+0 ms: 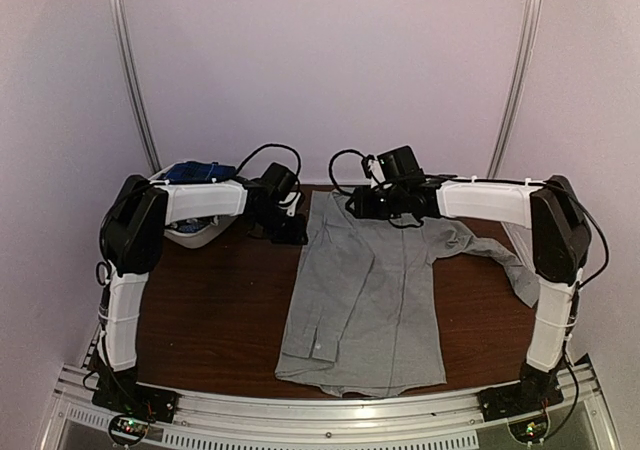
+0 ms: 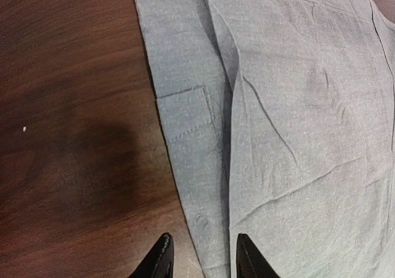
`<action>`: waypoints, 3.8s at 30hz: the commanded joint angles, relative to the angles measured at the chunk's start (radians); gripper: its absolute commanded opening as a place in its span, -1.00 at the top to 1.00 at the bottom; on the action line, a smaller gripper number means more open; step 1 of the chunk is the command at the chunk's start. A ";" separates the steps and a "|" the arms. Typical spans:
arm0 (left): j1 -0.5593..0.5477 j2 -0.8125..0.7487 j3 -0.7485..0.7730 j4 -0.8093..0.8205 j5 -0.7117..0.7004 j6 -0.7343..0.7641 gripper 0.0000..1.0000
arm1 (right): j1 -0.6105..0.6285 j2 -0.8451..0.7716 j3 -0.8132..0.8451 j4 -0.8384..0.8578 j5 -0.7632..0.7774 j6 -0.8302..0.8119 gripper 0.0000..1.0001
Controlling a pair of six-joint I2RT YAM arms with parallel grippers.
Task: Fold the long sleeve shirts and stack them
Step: Move the 1/3-folded shirt to the center of the board, then pick up the sleeve from the corner of the board.
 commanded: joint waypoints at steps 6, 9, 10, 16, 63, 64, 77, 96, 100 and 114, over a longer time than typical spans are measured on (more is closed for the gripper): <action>-0.017 0.075 0.074 0.025 -0.046 0.006 0.32 | -0.004 -0.227 -0.238 0.013 0.074 0.020 0.15; -0.041 0.095 0.080 0.016 -0.096 0.000 0.33 | -0.002 -0.282 -0.290 0.026 0.080 0.031 0.14; -0.047 0.101 0.083 0.010 -0.108 -0.005 0.35 | -0.003 -0.298 -0.303 0.027 0.081 0.033 0.14; -0.075 0.125 0.080 0.009 -0.145 -0.027 0.38 | -0.003 -0.360 -0.352 0.020 0.097 0.034 0.13; 0.126 -0.056 -0.204 -0.024 -0.219 0.136 1.00 | -0.359 -0.692 -0.753 -0.016 0.273 0.109 0.04; 0.129 -0.058 -0.202 -0.027 -0.219 0.141 1.00 | -0.389 -0.703 -0.769 -0.014 0.268 0.113 0.03; 0.141 -0.082 -0.167 -0.070 -0.171 0.183 0.85 | -0.740 -0.621 -0.814 0.056 0.187 0.121 -0.13; 0.141 -0.148 -0.023 -0.062 -0.056 0.181 -0.08 | -0.840 -0.287 -0.654 0.078 0.185 0.062 -0.32; 0.141 -0.173 -0.038 -0.044 -0.024 0.177 -0.08 | -0.841 -0.261 -0.660 0.081 0.201 0.062 -0.31; 0.138 -0.222 -0.069 -0.012 0.007 0.153 -0.07 | -0.841 -0.244 -0.699 0.104 0.194 0.055 0.43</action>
